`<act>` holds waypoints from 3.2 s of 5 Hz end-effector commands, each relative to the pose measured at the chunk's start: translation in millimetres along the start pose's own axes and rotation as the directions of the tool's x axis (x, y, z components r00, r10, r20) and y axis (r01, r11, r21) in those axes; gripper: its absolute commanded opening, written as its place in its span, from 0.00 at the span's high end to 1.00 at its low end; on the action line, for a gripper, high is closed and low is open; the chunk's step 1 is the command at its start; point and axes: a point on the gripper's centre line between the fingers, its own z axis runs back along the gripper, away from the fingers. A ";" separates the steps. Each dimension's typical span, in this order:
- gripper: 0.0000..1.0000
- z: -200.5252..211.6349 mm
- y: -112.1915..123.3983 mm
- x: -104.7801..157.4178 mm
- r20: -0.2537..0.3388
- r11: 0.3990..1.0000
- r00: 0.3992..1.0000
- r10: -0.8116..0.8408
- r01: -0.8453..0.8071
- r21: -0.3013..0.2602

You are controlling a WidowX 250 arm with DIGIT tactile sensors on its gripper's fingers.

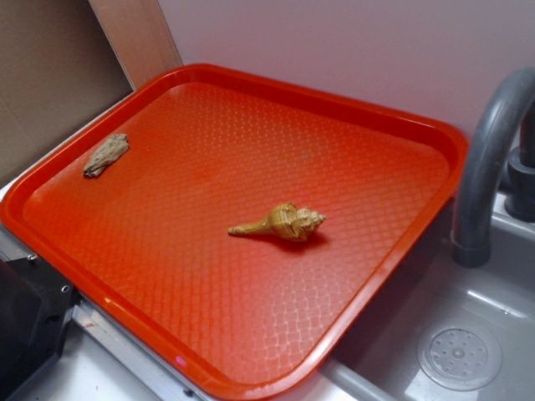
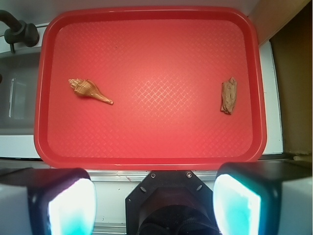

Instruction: Grab the shell.

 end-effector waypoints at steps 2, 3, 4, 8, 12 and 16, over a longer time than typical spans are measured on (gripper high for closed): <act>0.00 -12.0 -13.5 48.6 0.038 0.983 0.982 -0.183 0.182 0.029; 0.00 -19.1 -37.1 69.5 0.068 0.945 0.944 -0.324 0.319 0.068; 0.00 -28.5 -70.8 61.3 0.124 0.858 0.849 -0.513 0.506 0.086; 0.00 -142.6 -127.4 73.4 -0.082 0.778 0.785 -0.614 0.620 0.106; 0.00 -244.9 -149.0 67.4 -0.121 0.617 0.606 -0.786 0.767 -0.175; 1.00 -200.4 -129.5 88.2 -0.168 0.643 0.625 -0.762 0.762 -0.077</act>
